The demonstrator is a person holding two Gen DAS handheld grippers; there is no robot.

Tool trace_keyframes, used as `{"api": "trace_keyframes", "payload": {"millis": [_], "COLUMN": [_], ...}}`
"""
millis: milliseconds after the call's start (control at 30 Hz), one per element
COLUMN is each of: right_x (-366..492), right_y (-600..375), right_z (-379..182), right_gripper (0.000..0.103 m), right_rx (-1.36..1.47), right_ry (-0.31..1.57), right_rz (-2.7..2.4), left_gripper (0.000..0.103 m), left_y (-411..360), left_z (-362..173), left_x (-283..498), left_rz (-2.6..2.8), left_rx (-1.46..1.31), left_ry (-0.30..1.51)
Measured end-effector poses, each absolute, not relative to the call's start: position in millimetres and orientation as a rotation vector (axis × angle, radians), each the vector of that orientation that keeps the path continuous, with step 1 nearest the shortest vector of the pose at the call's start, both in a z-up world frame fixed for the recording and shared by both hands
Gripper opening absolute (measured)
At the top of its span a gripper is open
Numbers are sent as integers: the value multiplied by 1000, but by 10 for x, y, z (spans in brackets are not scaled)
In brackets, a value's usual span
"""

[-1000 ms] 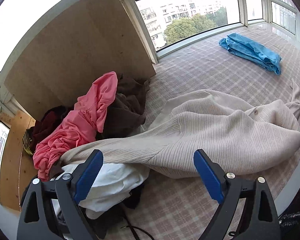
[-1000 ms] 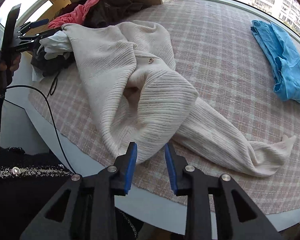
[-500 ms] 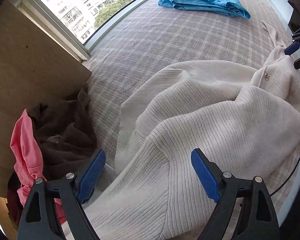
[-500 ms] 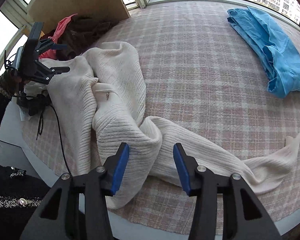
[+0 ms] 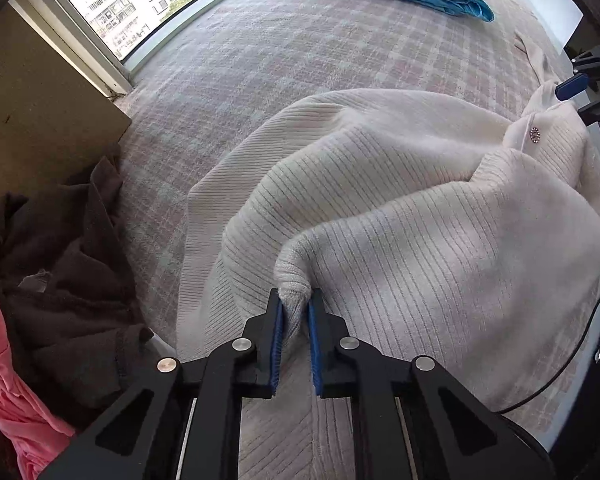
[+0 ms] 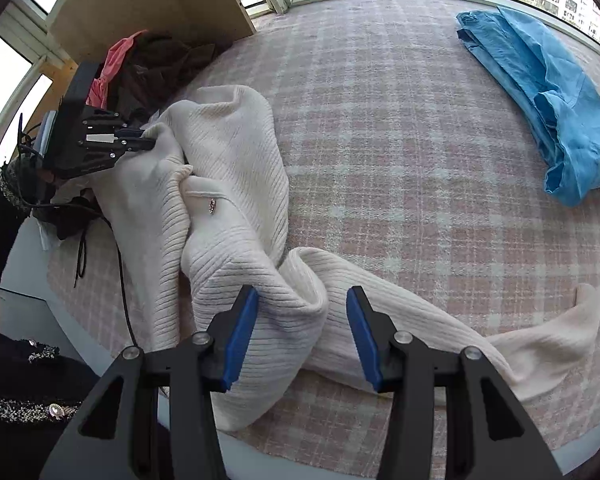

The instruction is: Fold clothes

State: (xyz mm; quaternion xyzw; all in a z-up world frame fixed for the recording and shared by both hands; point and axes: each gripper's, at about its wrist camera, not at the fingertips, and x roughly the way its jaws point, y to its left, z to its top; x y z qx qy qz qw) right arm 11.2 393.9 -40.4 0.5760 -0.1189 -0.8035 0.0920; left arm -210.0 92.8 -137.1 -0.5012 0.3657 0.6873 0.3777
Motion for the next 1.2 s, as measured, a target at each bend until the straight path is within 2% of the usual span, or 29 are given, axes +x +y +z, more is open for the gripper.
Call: {"api": "trace_keyframes", "payload": {"millis": [133,233,300,400,467,567,667,867,1067,1200], "right_x": [12,-118,-226,-453,-490,-484,-542,-740,-427,-488], "right_y": [3829,3694,3563,3413,3349,3133,2623,1626,1797,1882], "right_z": [-352,-452,-555,-788,-746,-506,-306,-837,-999,-822], "right_gripper": [46,46,46,46,46,46,46,46,46,46], "right_rx": [1677,1685,1678,1820,1831,1701,1567,1600,1669,1683], "right_ry": [-272,-214,-172,-13,-75,-173,-161,-69,-36,-134], "right_rz": [-2375,-2354,-2358,-2451,-2455,-2440,-2314,-2023,-1988,-2033], "left_gripper": [7,7,7,7,7,7,7,7,7,7], "left_y": [790,510,190,-362,-687,-993,-1171,-1409,-1417,-1378], "left_z": [-1150,-758,-433,-26,60,-107,-412,-899,-922,-868], "left_x": [-2013,-1913,-1879,-1735,-1547,-1203,-869,-695,-664,-627], "left_rz": [1837,1935,2016,2121,2174,2189,2164,2185,2175,2157], "left_rx": [-1296,-1243,-1205,-1177,-1199,-1264,-1361,-1474,-1445,-1419], "left_ry": [837,749,646,466,376,360,328,176,201,253]}}
